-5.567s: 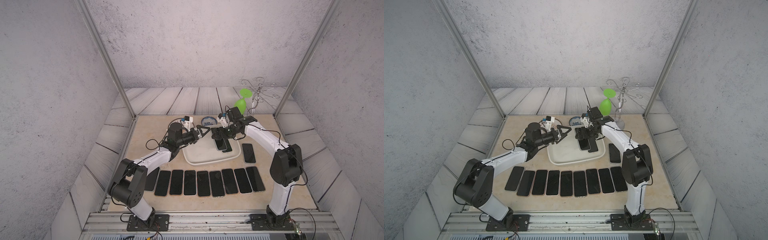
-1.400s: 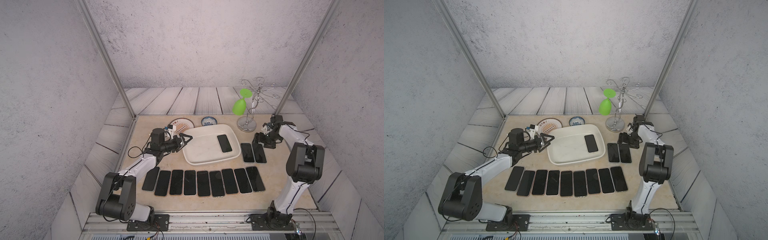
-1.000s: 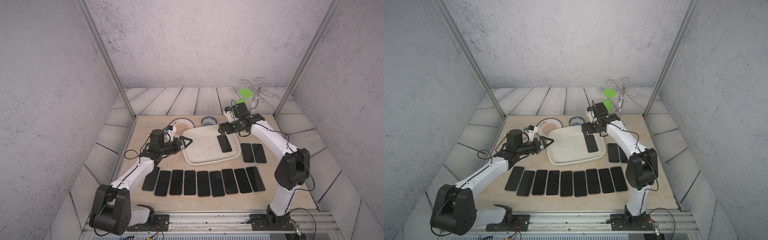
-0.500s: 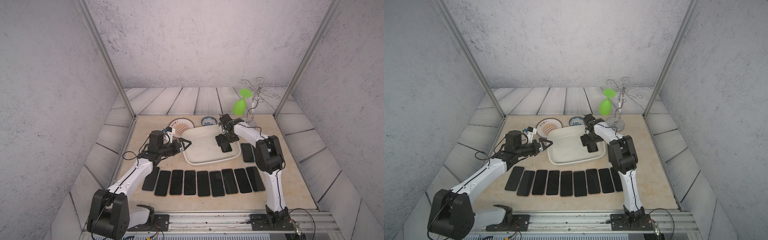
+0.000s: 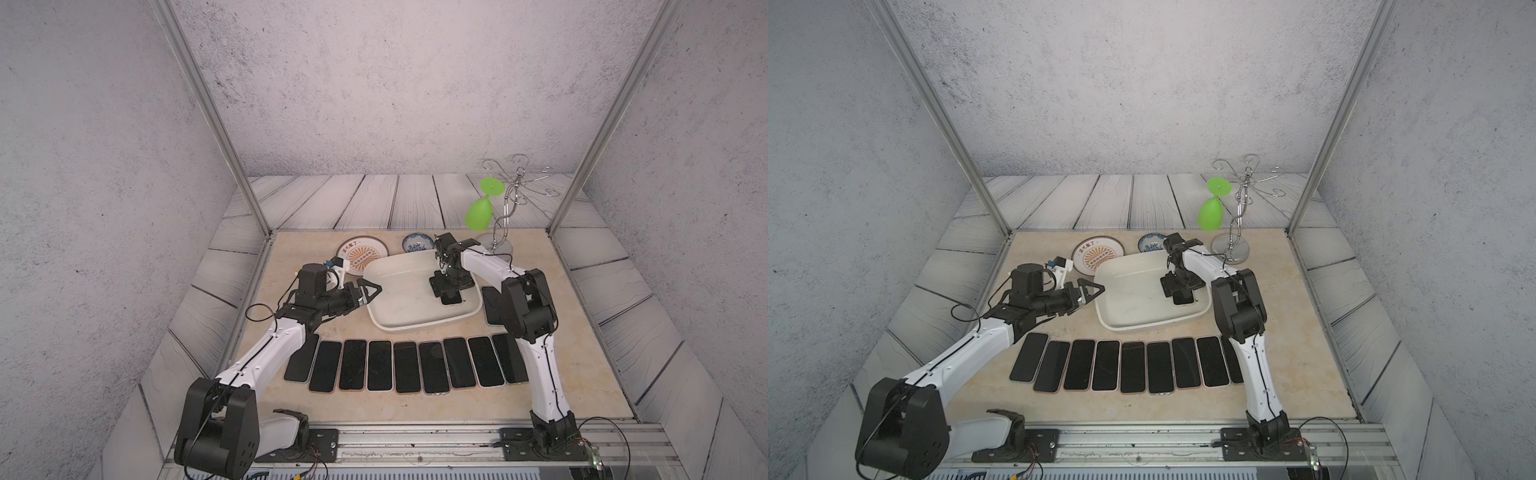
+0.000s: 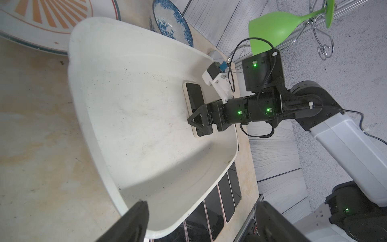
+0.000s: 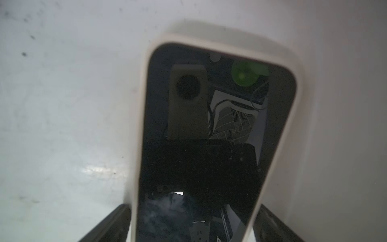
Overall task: Take the phone out of the storage box
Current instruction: Pick up the phone from the storage box.
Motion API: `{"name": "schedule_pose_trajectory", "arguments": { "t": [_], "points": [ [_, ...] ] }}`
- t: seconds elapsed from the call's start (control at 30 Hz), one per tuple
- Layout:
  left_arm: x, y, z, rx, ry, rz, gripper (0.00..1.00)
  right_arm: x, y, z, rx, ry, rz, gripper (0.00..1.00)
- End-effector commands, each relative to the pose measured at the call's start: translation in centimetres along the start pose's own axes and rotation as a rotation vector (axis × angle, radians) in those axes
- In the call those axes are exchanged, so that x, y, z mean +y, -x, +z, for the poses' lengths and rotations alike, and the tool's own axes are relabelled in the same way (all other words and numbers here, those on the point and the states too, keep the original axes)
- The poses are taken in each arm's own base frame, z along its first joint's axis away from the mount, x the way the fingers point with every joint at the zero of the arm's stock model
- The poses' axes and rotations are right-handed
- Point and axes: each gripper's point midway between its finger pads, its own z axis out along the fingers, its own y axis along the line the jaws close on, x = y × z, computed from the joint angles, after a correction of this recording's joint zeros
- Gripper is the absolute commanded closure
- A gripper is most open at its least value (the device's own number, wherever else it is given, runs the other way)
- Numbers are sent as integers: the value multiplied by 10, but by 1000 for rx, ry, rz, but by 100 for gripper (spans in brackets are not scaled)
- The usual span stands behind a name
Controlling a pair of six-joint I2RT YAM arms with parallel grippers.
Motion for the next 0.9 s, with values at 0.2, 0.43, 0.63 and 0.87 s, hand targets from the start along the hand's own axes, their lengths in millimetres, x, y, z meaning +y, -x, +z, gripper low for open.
{"name": "schedule_pose_trajectory", "arguments": {
  "t": [0.2,0.43,0.63,0.87],
  "points": [
    [5,0,4,3,-14,-1,14,13,-38,31,168,75,-1,36],
    [-22,29,8,-84,-144,0,14,20,-9,-12,10,122,-1,72],
    [-53,75,22,-194,-357,-112,14,40,14,-100,-207,262,-40,92],
    [-104,73,68,-117,-529,-184,14,59,8,-162,-287,396,-102,92]
  ]
}}
